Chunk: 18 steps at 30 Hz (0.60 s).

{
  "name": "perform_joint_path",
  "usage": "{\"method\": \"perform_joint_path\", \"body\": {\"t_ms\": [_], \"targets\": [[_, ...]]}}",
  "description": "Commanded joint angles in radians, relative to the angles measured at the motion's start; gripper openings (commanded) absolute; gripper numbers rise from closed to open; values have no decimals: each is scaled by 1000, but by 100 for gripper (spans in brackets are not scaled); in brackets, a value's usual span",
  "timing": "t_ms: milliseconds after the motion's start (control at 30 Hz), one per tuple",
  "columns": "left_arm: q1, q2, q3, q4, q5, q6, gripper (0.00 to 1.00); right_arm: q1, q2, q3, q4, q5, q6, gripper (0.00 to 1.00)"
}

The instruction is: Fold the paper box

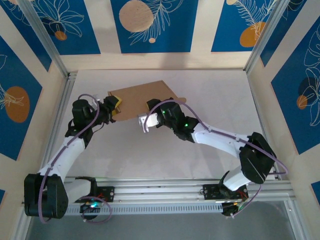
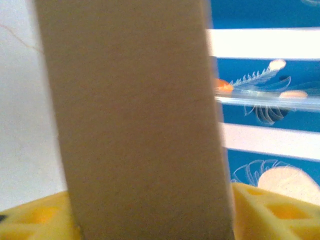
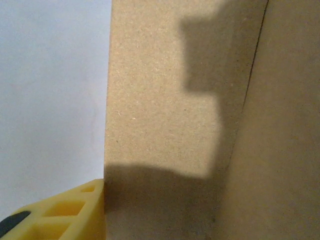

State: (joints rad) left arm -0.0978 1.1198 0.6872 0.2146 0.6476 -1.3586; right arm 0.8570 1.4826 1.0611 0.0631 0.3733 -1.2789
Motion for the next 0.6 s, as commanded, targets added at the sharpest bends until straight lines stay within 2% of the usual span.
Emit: {"method": "perform_joint_path", "body": {"t_ms": [0, 100, 200, 367, 433, 467, 567], "targets": [[-10, -11, 113, -100, 40, 162, 76, -20, -63, 105, -411, -137, 116, 45], [-12, -57, 232, -329, -51, 404, 80, -46, -67, 220, -701, -219, 179, 45], [-16, -114, 305, -443, -183, 628, 83, -80, -60, 335, -950, -321, 224, 45], [-67, -162, 298, -439, -283, 949, 83, -120, -50, 438, -1113, -370, 243, 45], [-100, -173, 264, -418, -305, 1067, 86, -130, -45, 449, -1122, -379, 250, 45], [-108, -177, 237, -398, -321, 1081, 86, -134, -41, 447, -1119, -390, 257, 45], [-112, -163, 149, -309, -324, 946, 86, -128, -28, 410, -1060, -403, 281, 42]]}}
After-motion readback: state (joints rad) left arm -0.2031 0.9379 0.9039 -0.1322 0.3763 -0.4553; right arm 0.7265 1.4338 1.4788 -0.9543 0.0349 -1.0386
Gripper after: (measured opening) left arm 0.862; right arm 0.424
